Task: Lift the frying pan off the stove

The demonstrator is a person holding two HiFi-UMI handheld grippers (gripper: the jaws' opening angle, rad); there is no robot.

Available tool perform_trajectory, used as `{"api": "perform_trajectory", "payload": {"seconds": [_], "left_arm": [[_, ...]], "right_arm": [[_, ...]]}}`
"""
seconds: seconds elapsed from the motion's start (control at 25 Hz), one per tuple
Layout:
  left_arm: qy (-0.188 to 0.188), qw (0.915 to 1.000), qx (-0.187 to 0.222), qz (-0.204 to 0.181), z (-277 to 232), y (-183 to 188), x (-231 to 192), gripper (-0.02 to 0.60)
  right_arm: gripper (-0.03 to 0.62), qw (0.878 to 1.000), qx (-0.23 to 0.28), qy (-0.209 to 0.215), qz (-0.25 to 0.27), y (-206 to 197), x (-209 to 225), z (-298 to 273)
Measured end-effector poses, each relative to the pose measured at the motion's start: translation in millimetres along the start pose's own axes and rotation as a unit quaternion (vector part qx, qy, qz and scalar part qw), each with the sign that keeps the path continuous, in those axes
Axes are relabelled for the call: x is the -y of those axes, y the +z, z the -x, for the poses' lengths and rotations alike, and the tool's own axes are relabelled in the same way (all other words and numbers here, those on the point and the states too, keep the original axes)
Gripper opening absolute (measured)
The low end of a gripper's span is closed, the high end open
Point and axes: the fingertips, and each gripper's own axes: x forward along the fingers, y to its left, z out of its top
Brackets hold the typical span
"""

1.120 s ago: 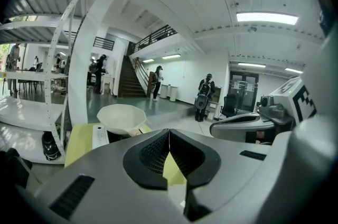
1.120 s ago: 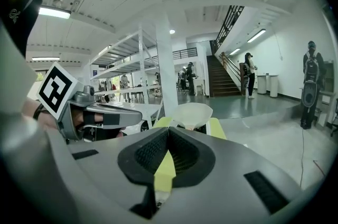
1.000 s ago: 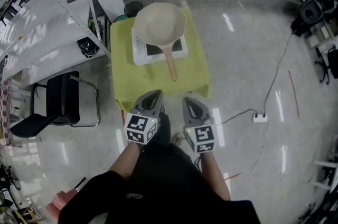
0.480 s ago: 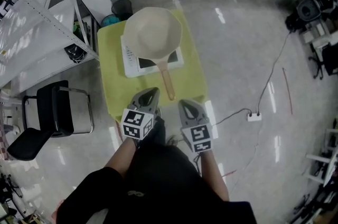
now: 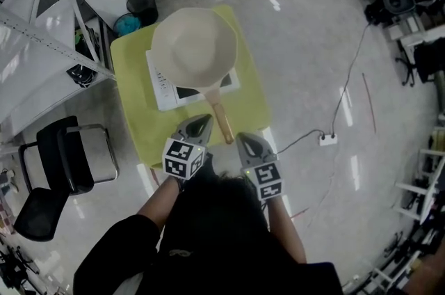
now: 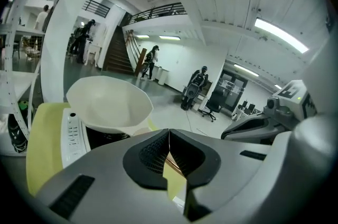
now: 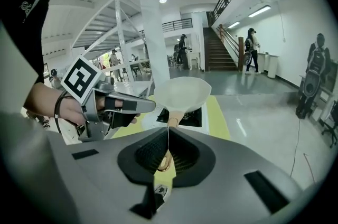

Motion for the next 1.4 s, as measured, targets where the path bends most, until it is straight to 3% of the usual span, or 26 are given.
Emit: {"api": "perform_trajectory", "payload": {"seconds": [0.12,0.32,0.6,0.68,0.72,0.8,0.88,0.92,1.08,1.4], "left_arm": [[-0.013,0.9995,-0.019,0.020,-13,-9,-8,0.044],[-0.027,0.9939,-0.035,0.101,-29,-25,-26,0.044],[-0.027,0.9890,-0.041,0.140,-50,-37,-39,0.046],[-0.037,0.9817,-0.029,0.185,-50,-37,-39,0.048],[-0.045,0.9738,-0.024,0.222,-50,-38,-41,0.067],[-0.072,0.9478,-0.020,0.310,-53,-43,-47,0.209],[-0.106,0.9236,-0.013,0.368,-59,-38,-50,0.259],[-0.120,0.9183,-0.010,0.377,-63,-34,-49,0.265],[-0.144,0.9141,-0.015,0.379,-80,-29,-47,0.276],[-0.140,0.9085,-0.017,0.393,-103,-28,-55,0.278]], "right_arm": [[0.017,1.000,-0.014,0.000,-0.007,-5,4,-8],[0.017,0.999,-0.030,0.004,-0.025,-14,12,-15],[0.017,0.999,-0.029,0.033,-0.033,-24,26,-33],[0.017,0.998,-0.026,0.042,-0.035,-22,29,-36],[0.017,0.998,-0.024,0.047,-0.038,-20,31,-36],[0.017,0.997,-0.021,0.055,-0.043,-16,34,-37],[0.017,0.997,-0.022,0.060,-0.043,-13,37,-39],[0.017,0.997,-0.022,0.062,-0.042,-12,39,-39],[0.017,0.996,-0.026,0.065,-0.046,-15,44,-38],[0.017,0.994,-0.030,0.081,-0.073,-19,41,-46]]}}
